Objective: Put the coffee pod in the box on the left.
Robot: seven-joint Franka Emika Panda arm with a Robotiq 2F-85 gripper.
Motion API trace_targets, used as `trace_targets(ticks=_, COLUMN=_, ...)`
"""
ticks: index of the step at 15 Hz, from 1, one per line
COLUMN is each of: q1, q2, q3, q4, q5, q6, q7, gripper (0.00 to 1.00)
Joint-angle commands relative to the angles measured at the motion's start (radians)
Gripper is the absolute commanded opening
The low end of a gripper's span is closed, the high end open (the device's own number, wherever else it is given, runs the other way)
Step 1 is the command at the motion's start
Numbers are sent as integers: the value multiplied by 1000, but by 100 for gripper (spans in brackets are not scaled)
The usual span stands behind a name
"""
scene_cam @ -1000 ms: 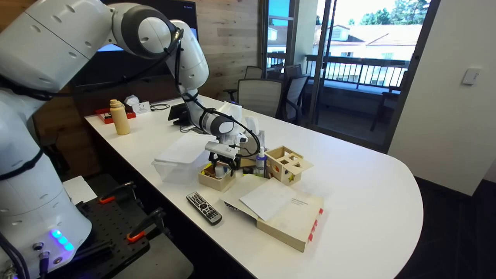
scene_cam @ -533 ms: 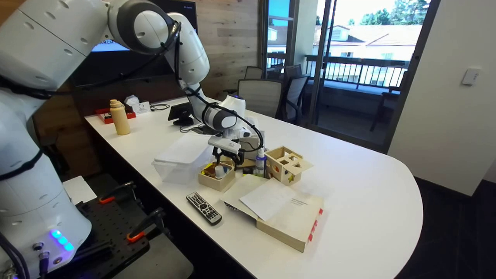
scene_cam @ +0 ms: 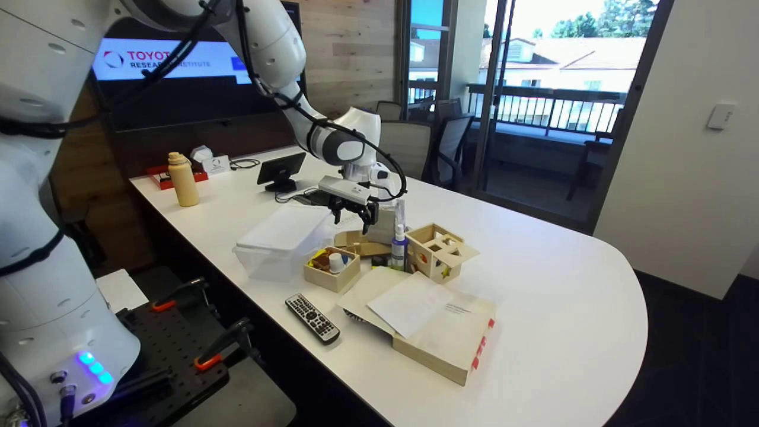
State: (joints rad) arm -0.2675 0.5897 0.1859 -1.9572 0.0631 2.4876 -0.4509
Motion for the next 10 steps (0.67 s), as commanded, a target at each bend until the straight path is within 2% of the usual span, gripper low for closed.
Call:
trace_targets(ticks=1, q1=-5, q2=-145, q3=-9, q4=-114, q5=52, q6=-21, q7=-35, gripper=100)
trace_targets(ticks=10, q1=28, q2=-235, q3=-42, q4=-188, q5=75, q6=-31, q7=-31, gripper=100)
